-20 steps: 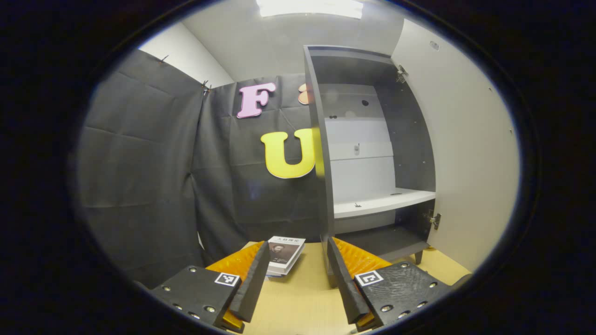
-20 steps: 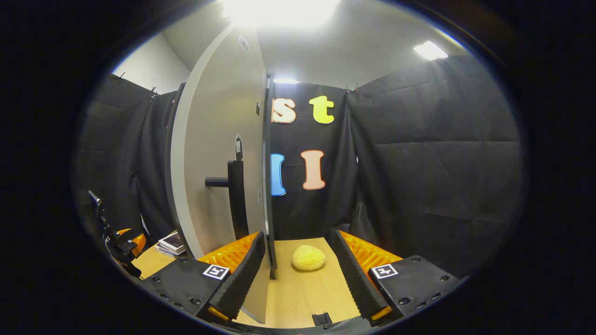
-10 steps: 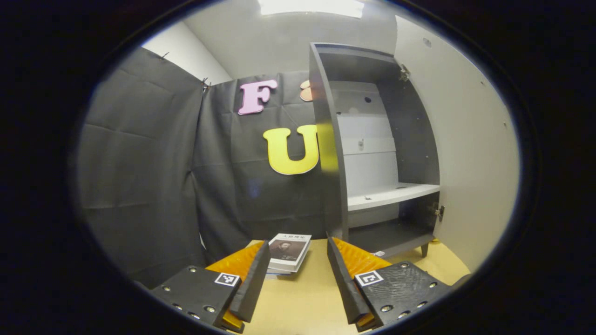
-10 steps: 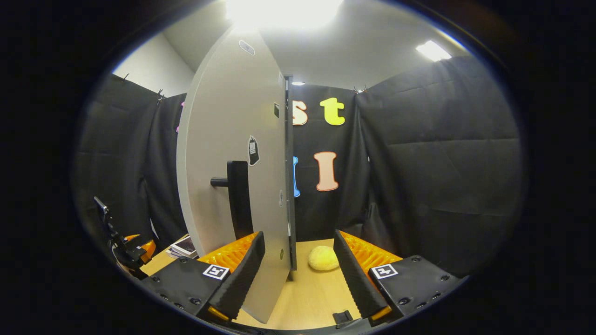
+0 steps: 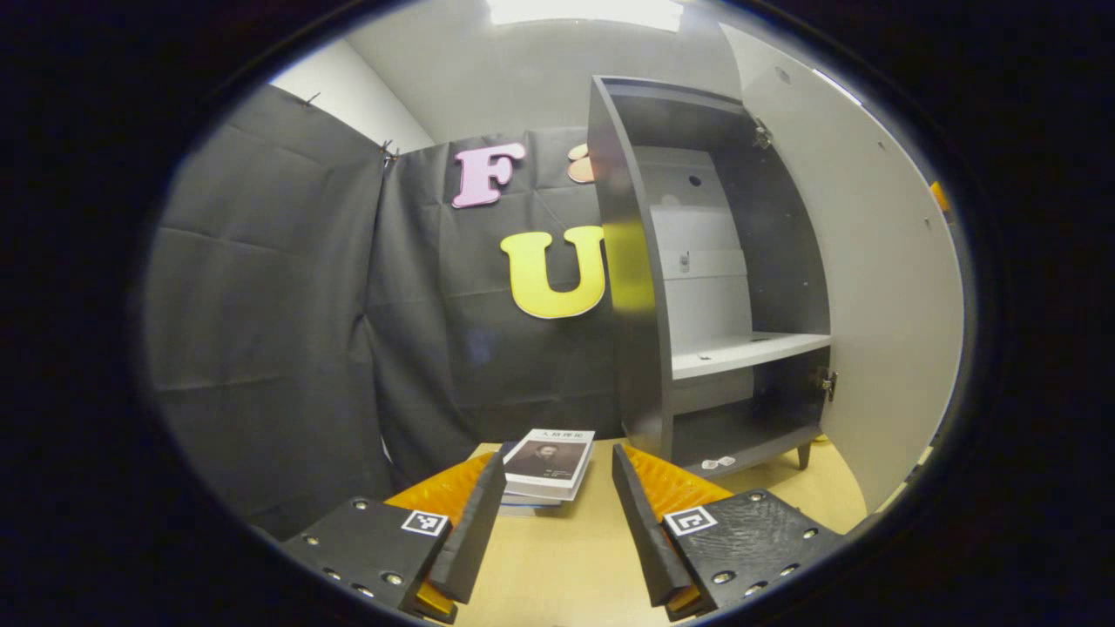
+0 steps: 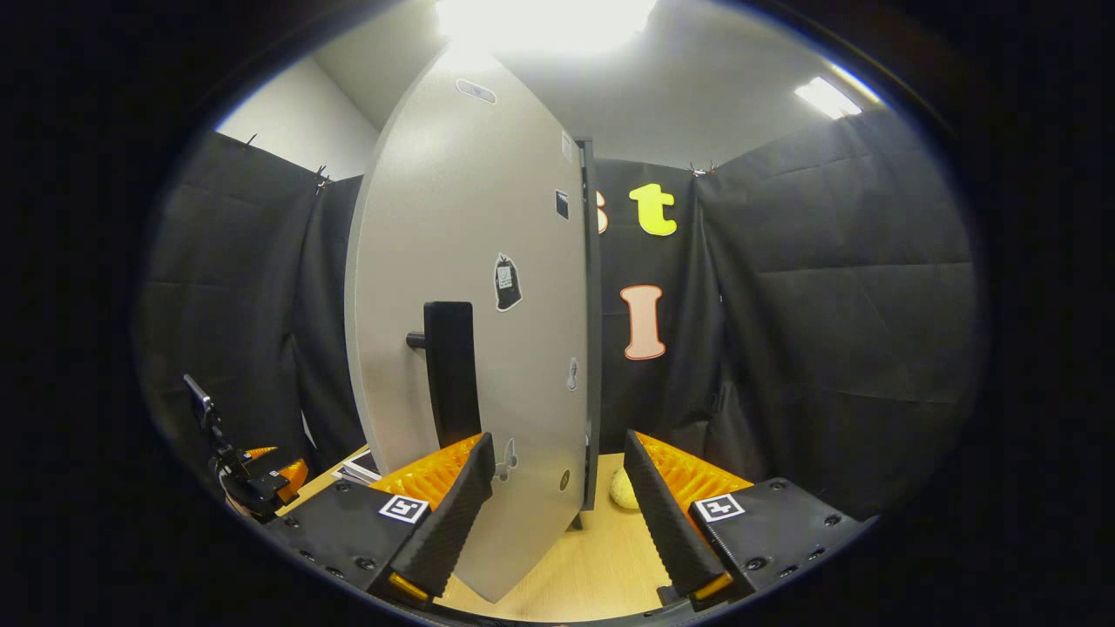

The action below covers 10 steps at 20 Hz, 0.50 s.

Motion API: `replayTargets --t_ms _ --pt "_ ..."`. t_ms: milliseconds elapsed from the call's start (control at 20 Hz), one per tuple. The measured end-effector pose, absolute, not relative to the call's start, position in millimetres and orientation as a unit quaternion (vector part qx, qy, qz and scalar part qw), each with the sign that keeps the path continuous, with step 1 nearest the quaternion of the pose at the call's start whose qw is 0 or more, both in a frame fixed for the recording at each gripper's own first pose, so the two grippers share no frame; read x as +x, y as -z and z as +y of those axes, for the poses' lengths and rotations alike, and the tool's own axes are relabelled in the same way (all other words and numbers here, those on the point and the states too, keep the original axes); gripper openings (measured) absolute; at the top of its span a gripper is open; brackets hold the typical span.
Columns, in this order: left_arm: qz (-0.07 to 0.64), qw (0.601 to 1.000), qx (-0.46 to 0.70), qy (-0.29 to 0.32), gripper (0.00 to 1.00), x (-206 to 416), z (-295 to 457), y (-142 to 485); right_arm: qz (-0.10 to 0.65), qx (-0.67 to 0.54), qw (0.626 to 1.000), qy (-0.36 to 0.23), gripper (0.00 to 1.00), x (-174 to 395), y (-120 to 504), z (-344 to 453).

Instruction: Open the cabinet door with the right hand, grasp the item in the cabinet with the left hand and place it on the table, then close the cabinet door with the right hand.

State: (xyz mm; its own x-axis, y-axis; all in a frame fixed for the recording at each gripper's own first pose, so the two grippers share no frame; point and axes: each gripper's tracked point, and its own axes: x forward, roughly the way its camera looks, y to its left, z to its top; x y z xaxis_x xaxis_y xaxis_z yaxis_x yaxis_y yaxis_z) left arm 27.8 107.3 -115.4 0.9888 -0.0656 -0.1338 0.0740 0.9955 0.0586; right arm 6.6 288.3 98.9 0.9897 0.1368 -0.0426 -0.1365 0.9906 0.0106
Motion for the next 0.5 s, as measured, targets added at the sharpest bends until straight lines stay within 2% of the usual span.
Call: replayTargets --t_ms 500 --pt "0.087 0.996 0.034 0.013 0.75 18.0 155.5 135.3 0.024 0.003 0.993 -0.12 0.92 21.2 -97.3 351.9"
